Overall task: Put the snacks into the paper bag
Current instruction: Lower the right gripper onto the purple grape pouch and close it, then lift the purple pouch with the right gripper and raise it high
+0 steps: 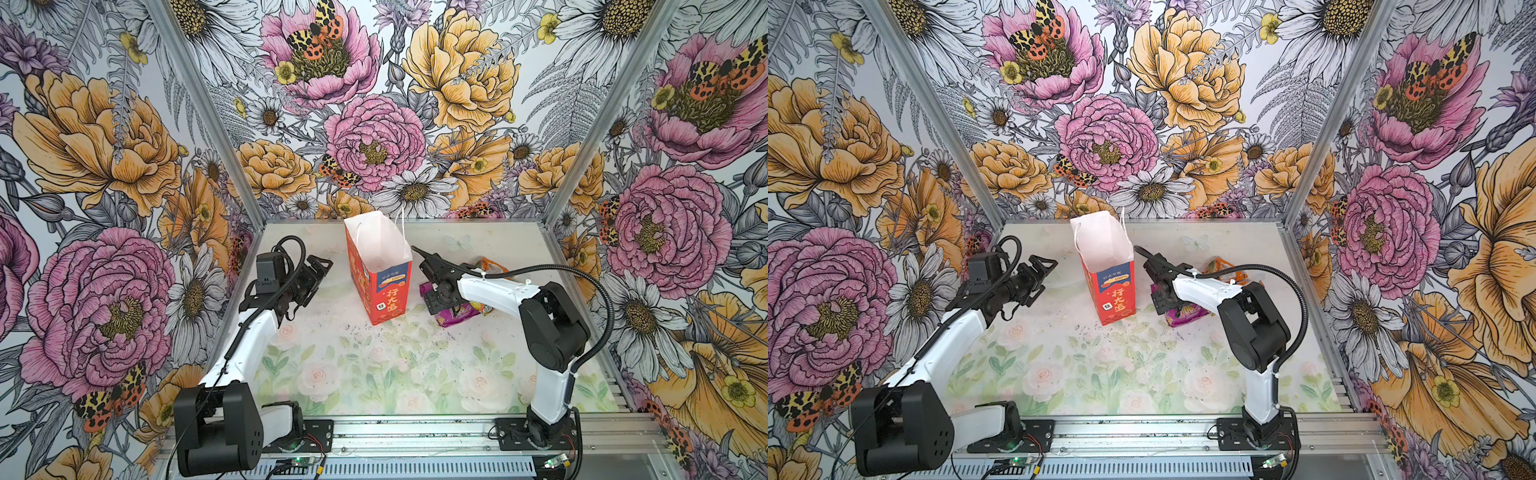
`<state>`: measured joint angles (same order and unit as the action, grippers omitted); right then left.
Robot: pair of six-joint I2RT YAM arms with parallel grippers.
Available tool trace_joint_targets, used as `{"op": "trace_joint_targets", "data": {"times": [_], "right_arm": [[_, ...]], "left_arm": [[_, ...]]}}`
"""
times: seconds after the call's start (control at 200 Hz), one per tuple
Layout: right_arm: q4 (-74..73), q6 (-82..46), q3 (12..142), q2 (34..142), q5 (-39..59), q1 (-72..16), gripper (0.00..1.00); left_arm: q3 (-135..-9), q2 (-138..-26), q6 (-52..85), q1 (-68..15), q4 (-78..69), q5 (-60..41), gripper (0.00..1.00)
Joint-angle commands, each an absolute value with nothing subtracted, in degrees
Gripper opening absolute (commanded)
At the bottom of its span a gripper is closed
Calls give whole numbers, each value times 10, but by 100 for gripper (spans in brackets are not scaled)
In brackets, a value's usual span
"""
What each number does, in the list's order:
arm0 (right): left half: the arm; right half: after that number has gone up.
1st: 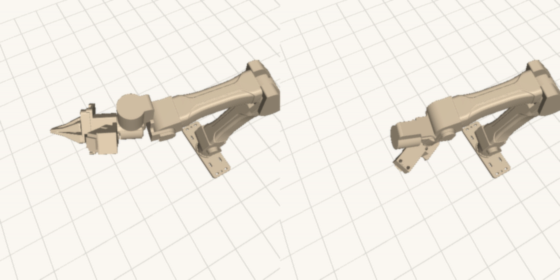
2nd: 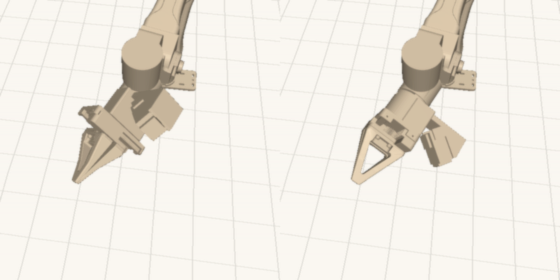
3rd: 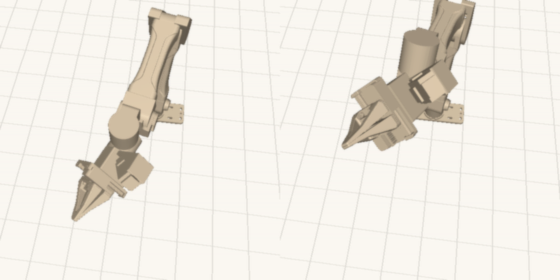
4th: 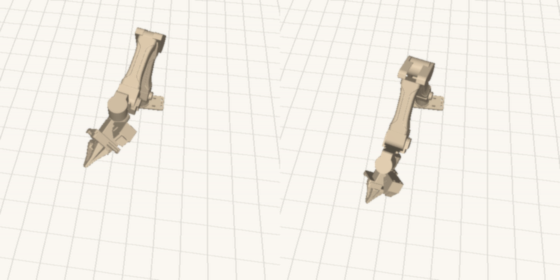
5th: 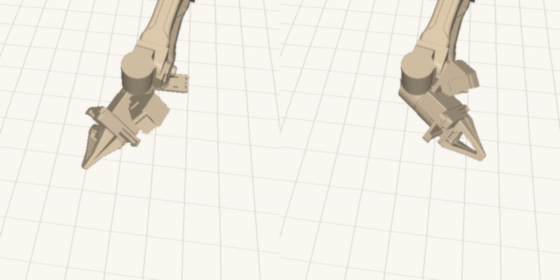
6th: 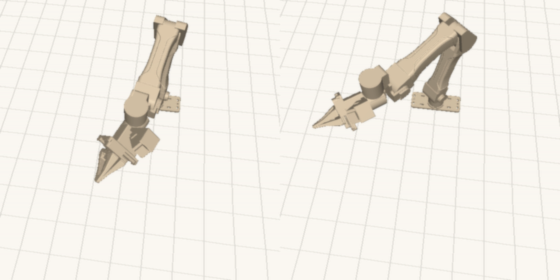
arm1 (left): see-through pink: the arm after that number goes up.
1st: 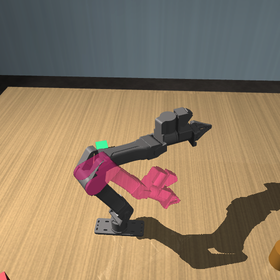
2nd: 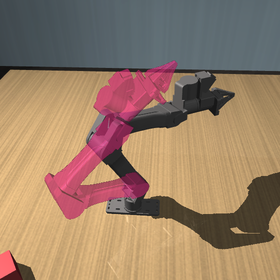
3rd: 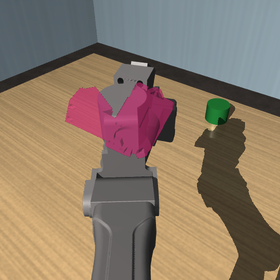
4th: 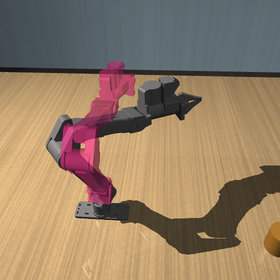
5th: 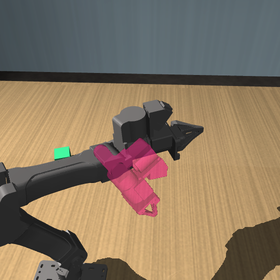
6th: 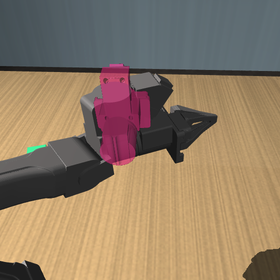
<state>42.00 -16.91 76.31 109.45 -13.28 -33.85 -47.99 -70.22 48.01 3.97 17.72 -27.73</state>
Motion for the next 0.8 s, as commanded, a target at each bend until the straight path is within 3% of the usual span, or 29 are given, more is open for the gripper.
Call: {"op": "trace_joint_targets", "data": {"times": [0.0,0.49,0.681,0.796], "right_arm": [[424,-167,768,1113,-124,-341,67],[423,-174,776,1047,-19,-335,27],[423,-174,777,1023,26,-328,2],[423,-176,775,1008,33,-324,0]], "left_arm": [[-485,-699,474,36,167,-282,99],[-483,-698,474,36,155,-298,99],[-477,-698,485,36,133,-316,99],[-474,-698,489,36,125,-324,99]]}}
